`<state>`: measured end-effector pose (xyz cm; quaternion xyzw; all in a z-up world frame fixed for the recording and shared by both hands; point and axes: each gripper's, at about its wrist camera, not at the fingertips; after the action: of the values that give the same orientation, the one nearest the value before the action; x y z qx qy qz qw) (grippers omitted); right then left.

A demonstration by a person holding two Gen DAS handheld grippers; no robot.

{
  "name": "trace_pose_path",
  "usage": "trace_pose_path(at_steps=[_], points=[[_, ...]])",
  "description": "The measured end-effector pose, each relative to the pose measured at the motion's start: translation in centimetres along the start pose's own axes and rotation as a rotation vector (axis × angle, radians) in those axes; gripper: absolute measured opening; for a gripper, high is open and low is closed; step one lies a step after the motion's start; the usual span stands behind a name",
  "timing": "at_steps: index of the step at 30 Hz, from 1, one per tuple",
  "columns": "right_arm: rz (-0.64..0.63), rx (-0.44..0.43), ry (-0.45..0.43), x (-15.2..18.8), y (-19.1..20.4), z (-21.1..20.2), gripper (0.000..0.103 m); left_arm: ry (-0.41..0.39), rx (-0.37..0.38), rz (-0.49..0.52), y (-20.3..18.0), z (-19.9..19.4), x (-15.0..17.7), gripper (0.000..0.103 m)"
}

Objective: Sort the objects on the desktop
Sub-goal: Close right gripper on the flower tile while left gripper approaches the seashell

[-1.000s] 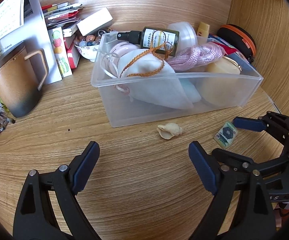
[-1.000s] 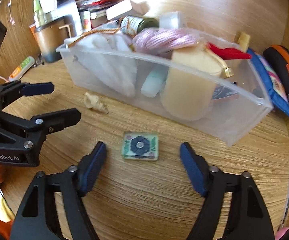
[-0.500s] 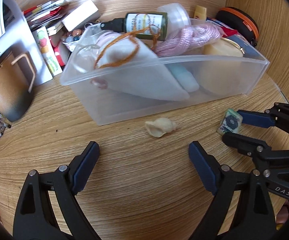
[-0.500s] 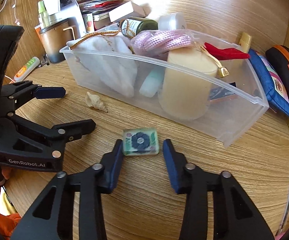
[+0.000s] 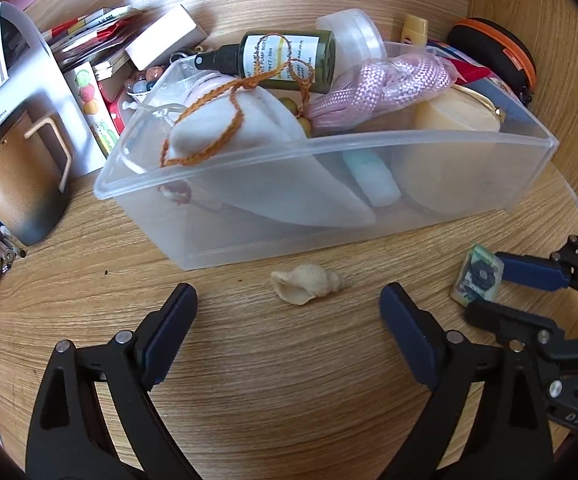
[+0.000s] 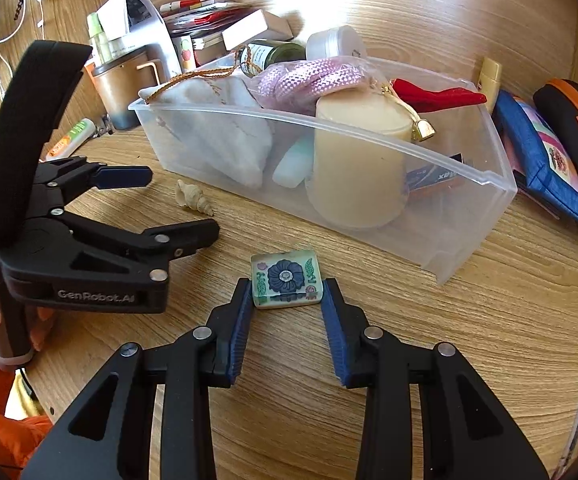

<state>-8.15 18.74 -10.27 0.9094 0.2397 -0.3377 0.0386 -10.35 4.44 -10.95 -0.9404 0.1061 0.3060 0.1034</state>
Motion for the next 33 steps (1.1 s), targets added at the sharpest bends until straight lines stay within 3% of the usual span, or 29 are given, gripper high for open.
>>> trace_pose_path(at_steps=[4,12,21,33], points=[[-0.001,-0.014,-0.006,0.0,0.0,-0.2,0.031,-0.005,0.028,-0.032,0.0,0.1,-0.3,0.084],[-0.005,-0.026,-0.036,0.0,0.0,-0.8,0.031,-0.018,0.030,-0.041,0.0,-0.2,-0.6,0.072],[0.006,-0.013,-0.034,-0.2,-0.1,-0.7,0.031,-0.036,0.036,-0.030,0.0,-0.7,-1.0,0.040],[0.068,-0.027,-0.042,-0.5,-0.8,-1.1,0.031,-0.059,0.068,-0.024,0.2,-2.2,0.1,0.040]])
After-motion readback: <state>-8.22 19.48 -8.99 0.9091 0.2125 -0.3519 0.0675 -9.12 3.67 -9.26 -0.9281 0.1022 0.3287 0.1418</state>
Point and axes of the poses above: each gripper's, at about its wrist camera, not at the fingertips, and z roughly the way its jaws point, y to its left, x to its underside, and after that the axes turned 12 degrees about x, right-handed
